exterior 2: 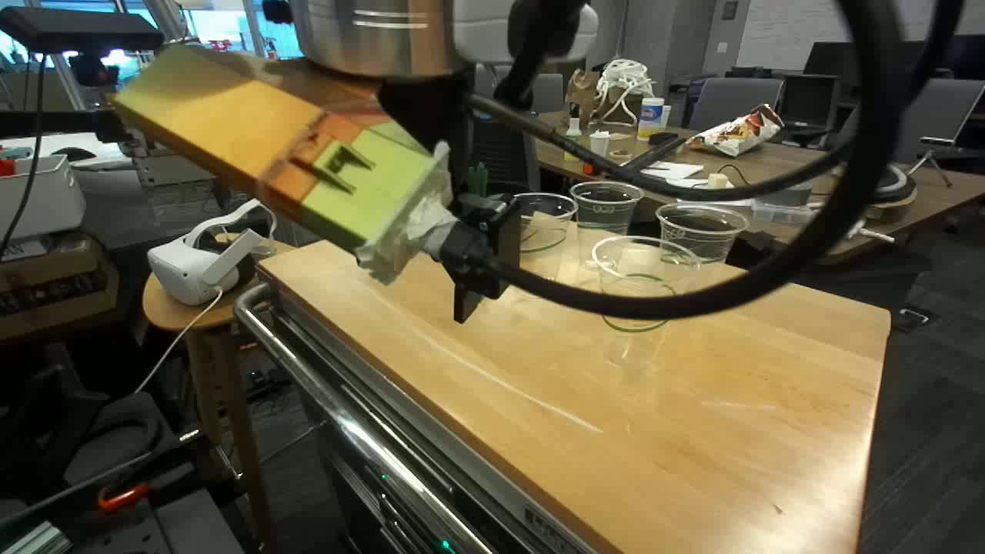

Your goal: Stack the cups then put the radish toy and the green block on the table

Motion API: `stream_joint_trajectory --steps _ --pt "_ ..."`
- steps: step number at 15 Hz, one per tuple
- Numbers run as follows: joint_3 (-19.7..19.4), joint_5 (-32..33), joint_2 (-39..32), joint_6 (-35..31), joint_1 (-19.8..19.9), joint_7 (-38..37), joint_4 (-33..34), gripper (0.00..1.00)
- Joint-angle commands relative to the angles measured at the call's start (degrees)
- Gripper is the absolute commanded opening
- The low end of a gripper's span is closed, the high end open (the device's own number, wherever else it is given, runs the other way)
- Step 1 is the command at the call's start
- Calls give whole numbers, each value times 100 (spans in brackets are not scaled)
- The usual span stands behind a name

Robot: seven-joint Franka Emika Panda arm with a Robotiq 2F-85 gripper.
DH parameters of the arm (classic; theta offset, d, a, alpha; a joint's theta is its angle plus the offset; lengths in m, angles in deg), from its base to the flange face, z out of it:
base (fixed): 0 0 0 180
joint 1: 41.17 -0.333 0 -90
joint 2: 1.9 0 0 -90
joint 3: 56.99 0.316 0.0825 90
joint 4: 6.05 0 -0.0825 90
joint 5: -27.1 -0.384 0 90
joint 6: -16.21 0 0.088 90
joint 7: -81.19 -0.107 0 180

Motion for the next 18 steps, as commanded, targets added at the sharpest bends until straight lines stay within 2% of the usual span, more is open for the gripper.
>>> stream_joint_trajectory --steps 1,10,13,18 --pt "220 -156 -53 22 215 115 9 100" --pt "220 -156 -51 22 215 115 9 100" --pt "592 -66 -131 -445 320 -285 201 100" --pt "1379 -246 -1416 -2120 -255 -1040 876 100"
